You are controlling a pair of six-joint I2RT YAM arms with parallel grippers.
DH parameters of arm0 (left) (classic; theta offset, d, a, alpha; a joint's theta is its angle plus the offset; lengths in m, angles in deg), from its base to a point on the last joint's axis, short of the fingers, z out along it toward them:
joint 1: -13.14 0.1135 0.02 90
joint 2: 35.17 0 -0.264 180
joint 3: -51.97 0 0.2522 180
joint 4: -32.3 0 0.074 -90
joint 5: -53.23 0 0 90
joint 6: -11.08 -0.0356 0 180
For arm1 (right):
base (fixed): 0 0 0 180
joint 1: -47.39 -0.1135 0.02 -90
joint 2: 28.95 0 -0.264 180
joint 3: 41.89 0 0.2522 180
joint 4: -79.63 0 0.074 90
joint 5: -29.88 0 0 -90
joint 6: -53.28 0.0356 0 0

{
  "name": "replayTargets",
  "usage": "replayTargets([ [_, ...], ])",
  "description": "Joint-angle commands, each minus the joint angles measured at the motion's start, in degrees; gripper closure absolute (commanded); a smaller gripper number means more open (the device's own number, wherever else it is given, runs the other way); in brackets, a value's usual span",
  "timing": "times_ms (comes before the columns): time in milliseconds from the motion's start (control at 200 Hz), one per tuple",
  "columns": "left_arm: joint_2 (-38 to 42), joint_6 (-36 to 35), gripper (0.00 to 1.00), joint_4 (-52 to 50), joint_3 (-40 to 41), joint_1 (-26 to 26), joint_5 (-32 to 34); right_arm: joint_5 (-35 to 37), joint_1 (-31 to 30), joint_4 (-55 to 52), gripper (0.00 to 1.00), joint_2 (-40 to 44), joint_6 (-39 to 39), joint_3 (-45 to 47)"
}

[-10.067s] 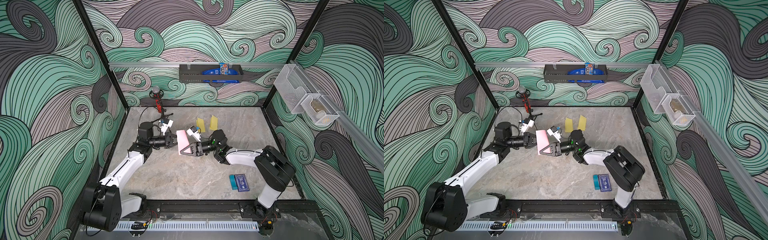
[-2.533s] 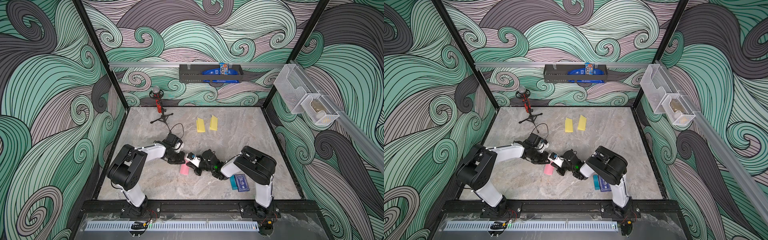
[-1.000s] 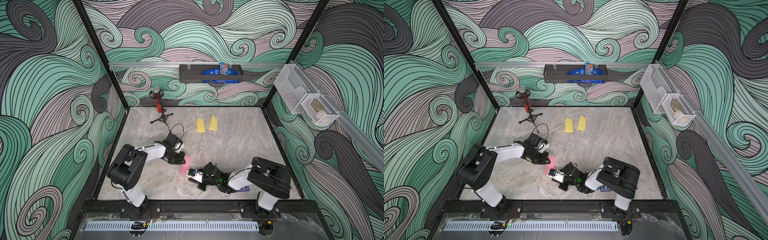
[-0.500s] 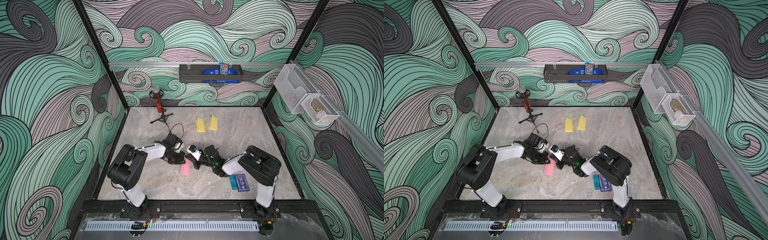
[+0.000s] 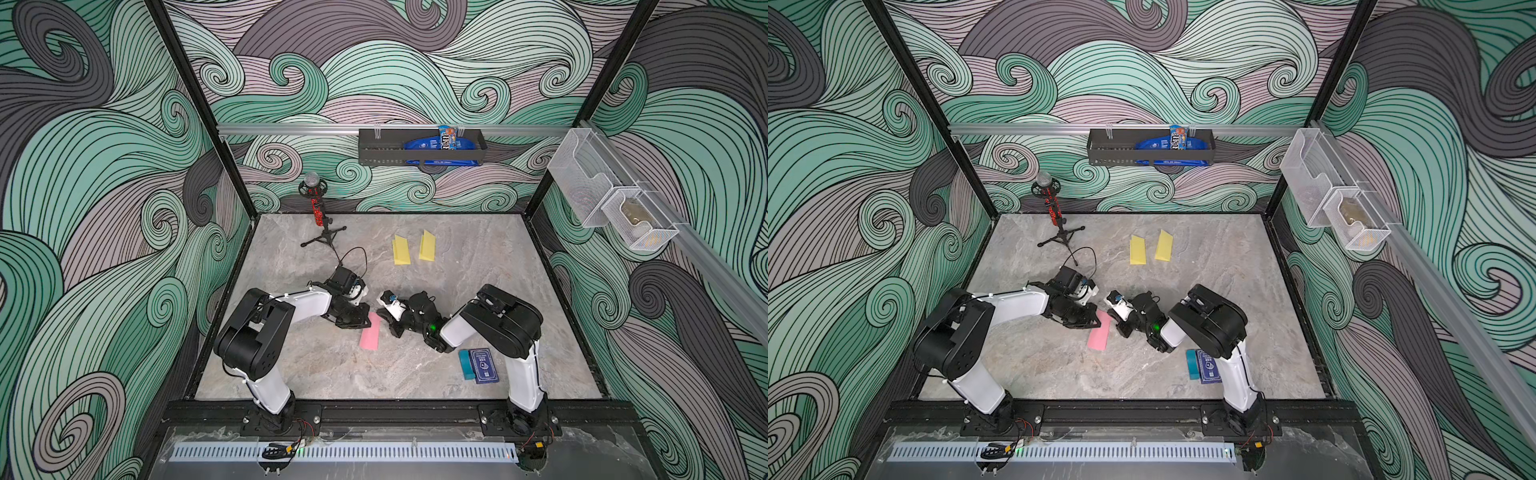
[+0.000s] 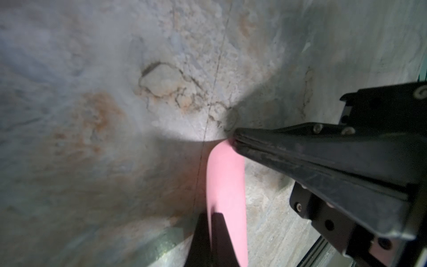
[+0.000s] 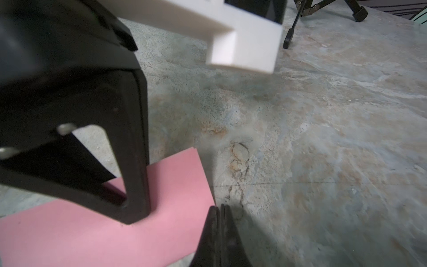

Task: Fold the square paper along the opposite sides
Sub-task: Smooth out the paper at the center of the board.

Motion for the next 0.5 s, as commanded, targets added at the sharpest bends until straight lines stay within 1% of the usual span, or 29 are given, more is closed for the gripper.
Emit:
replayTargets([
  [0,-1.0,0.2,1.0,-1.9,0.3,0.3,1.2,4.3,1.5,-3.5,1.0,0.4,-1.3,1.9],
  [105,-1.3,0.2,1.0,-1.9,0.2,0.3,1.3,3.3,1.9,-4.7,1.0,2.4,-2.2,1.9],
  [170,-1.7,0.3,1.0,-1.9,0.1,0.3,1.5,0.5,1.8,-5.6,0.99,5.1,-2.7,1.8],
  [235,-1.9,0.2,1.0,-1.9,0.1,0.3,1.5,-2.5,1.4,-4.2,0.98,7.9,-2.0,2.3],
  [285,-2.1,0.3,1.0,-1.9,0.0,0.3,1.6,-2.9,0.1,-3.2,0.97,9.2,-2.5,2.7],
  [360,-2.3,0.3,1.0,-1.9,0.0,0.3,1.7,-2.5,-2.7,-2.9,0.96,8.8,-6.3,3.2],
  [495,-2.7,0.2,1.0,-2.1,-0.1,0.4,2.2,-4.0,-3.8,-3.9,0.96,5.9,-7.7,3.1],
])
